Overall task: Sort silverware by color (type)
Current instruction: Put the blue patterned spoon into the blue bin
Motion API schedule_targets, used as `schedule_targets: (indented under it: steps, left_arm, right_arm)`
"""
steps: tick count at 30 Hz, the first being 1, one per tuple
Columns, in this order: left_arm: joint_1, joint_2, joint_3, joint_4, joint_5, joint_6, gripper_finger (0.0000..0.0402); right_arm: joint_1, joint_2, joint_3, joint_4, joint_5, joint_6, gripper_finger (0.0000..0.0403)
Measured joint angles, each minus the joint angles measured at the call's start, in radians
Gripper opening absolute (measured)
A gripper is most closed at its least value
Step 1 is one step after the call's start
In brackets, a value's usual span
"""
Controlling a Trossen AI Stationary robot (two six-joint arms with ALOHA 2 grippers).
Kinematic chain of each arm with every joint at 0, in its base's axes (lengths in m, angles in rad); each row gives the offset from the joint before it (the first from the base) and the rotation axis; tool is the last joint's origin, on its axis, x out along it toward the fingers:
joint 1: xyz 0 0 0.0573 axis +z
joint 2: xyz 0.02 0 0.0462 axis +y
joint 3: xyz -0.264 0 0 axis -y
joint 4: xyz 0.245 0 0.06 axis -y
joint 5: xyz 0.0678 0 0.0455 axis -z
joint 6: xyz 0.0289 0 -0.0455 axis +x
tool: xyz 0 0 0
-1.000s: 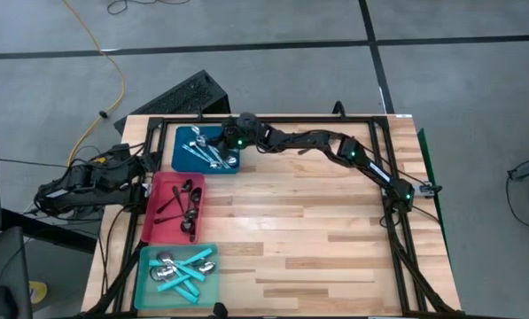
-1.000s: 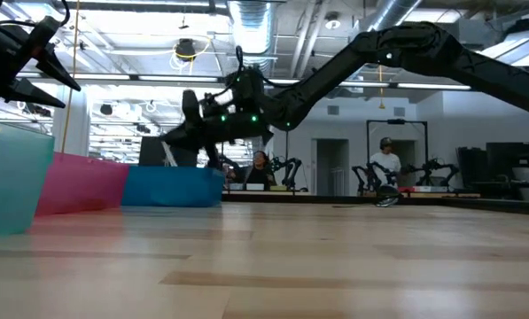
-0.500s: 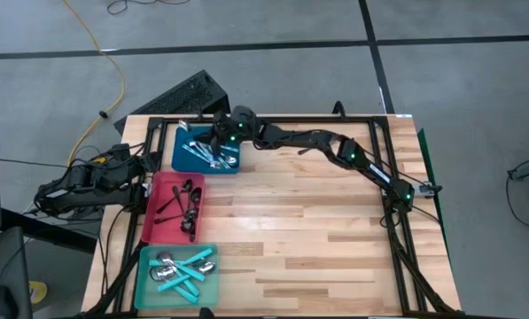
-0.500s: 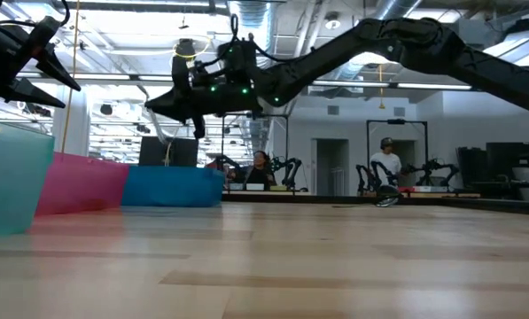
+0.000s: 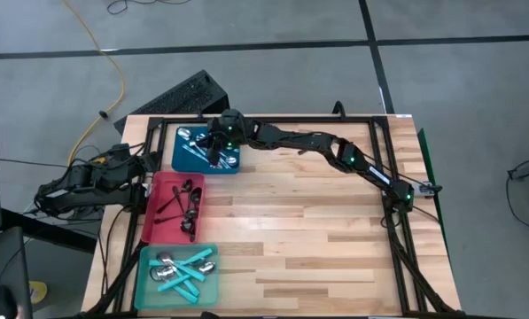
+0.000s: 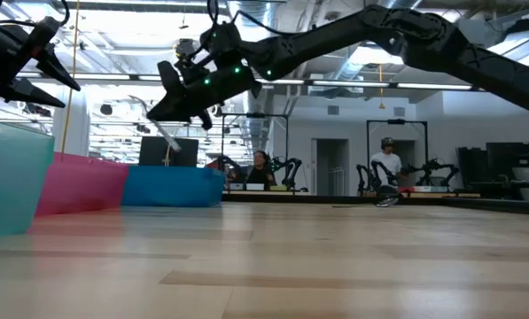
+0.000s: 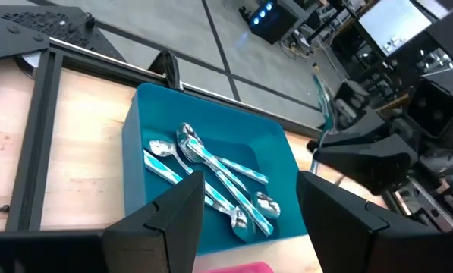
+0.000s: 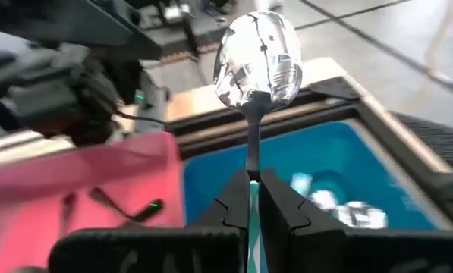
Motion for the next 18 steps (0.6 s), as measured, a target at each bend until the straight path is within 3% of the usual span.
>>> schedule_targets:
  steps: [5,14,18]
  left_arm:
    - [0.000,0.000,0.000,-0.008,-0.026,-0.019,0.0194]
    - [0.000,0.000,0.000,-0.008,-0.031,-0.019,0.0194]
    - [0.000,0.000,0.000,-0.008,-0.031,-0.019,0.0194]
  right_arm:
    - [-0.005,0.000,0.028,-0.071,0.027,-0.058,0.0033]
    - [-0.006,0.000,0.032,-0.191,0.170,-0.052,0.0033]
    - [-0.006,0.000,0.031,-0.211,0.172,-0.053,0.0033]
